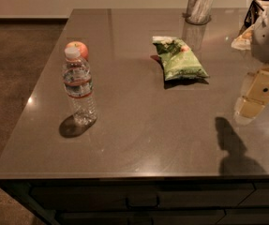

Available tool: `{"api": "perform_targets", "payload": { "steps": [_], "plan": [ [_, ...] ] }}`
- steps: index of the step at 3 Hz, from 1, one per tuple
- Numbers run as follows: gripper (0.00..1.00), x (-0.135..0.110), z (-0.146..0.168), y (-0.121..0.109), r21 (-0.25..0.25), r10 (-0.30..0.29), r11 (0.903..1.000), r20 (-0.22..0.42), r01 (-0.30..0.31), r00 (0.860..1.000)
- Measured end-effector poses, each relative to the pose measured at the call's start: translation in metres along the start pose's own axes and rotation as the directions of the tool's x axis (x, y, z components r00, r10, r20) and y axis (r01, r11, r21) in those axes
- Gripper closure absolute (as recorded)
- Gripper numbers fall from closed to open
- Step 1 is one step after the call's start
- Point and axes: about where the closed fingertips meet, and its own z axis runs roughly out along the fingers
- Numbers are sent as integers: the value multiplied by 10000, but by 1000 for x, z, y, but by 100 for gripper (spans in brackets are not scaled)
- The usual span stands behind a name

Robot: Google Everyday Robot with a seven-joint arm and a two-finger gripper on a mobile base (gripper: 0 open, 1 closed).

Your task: Move green jalapeno chip bag near water bottle

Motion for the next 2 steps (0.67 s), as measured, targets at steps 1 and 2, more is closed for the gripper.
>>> {"api": "perform_targets", "payload": {
  "steps": [1, 2],
  "plan": [
    [0, -2, 0, -3, 50, 66, 10000, 66, -67, 10000],
    [0, -11, 8, -14, 79, 423, 9991, 140, -424, 9990]
  ]
}}
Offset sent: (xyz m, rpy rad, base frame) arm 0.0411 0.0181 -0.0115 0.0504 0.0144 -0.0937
